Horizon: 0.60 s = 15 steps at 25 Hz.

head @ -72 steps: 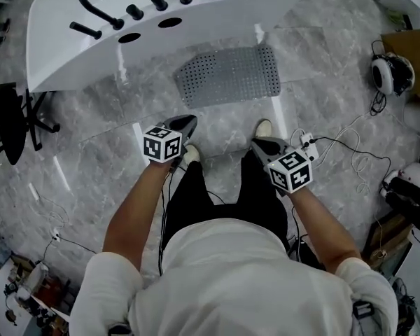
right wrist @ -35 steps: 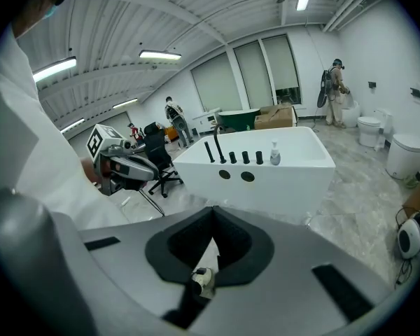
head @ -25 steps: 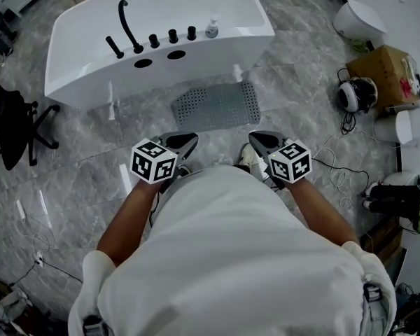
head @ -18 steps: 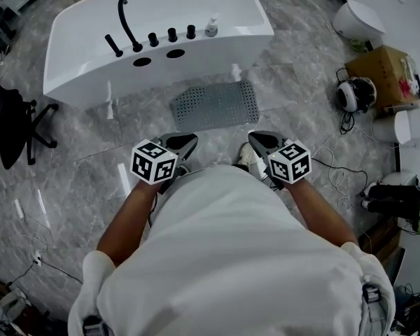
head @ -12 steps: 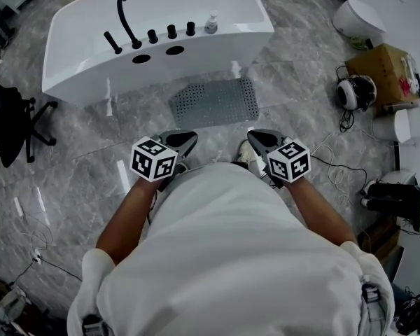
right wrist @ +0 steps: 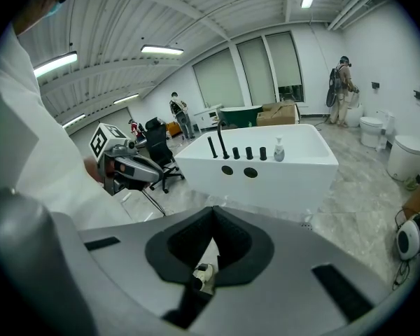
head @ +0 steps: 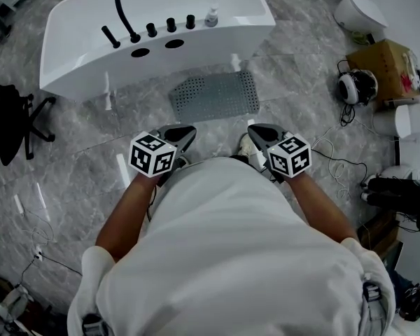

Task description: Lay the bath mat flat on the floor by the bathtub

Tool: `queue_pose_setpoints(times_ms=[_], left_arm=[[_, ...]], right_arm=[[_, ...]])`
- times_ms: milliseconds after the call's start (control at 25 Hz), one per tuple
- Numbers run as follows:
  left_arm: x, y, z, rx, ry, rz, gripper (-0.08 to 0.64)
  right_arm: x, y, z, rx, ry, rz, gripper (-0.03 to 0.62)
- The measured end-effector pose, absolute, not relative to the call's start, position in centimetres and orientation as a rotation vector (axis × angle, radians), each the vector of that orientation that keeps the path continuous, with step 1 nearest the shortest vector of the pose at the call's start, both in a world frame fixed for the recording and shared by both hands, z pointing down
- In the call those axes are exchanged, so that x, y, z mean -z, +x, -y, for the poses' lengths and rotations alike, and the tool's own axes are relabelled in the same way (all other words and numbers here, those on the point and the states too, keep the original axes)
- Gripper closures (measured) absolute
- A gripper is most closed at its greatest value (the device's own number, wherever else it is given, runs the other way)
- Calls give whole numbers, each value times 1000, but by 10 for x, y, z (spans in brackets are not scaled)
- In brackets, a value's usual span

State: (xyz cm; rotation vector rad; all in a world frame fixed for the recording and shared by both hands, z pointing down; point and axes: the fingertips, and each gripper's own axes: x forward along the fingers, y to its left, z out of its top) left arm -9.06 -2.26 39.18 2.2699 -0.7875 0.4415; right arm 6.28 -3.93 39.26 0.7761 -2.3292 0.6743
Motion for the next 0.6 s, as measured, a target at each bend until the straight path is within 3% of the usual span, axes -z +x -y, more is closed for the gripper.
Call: queue_pose_setpoints(times_ms=[600], left_arm=[[-394,-116,21,-433,2275,781,531]], right_arm=[[-389,38,40,-643,769,2311,584]])
